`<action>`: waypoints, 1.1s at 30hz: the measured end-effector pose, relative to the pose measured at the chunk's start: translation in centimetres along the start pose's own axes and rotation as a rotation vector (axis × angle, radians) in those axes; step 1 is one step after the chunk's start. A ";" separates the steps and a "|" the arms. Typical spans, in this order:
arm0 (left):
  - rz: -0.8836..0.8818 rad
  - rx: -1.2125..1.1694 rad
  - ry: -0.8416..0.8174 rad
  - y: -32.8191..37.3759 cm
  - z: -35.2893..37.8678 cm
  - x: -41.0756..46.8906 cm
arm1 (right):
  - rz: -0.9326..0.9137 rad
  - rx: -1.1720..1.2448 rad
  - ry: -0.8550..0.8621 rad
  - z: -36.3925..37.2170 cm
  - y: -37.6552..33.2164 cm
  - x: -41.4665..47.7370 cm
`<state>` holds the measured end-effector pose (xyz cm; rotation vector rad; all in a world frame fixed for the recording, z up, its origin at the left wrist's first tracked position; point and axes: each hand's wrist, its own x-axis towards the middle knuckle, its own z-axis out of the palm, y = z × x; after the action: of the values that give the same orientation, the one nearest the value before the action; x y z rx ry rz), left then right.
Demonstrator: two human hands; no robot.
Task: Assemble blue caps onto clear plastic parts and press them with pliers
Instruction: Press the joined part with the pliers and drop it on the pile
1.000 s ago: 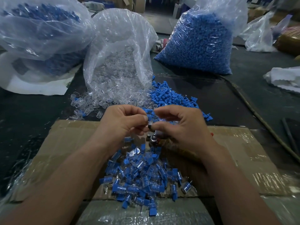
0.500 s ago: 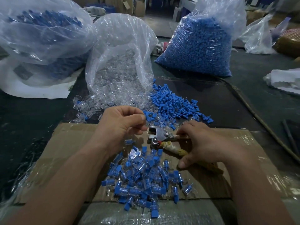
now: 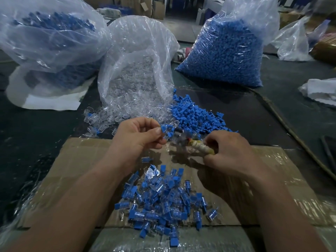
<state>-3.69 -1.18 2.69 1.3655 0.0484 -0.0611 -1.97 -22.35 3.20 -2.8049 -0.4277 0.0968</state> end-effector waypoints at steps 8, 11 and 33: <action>0.134 0.025 0.033 0.0 0.6 -0.3 | -0.003 0.185 0.269 0.6 -0.8 -0.7; 0.176 0.030 0.057 0.0 0.8 -0.4 | -0.029 0.149 0.189 1.2 -1.4 -0.4; 0.226 0.202 0.085 0.3 1.3 -0.9 | -0.080 0.190 0.093 1.2 -2.0 -0.4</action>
<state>-4.56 -2.38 3.26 1.5669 -0.0421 0.1857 -3.05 -20.30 2.65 -2.5909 -0.4814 -0.0096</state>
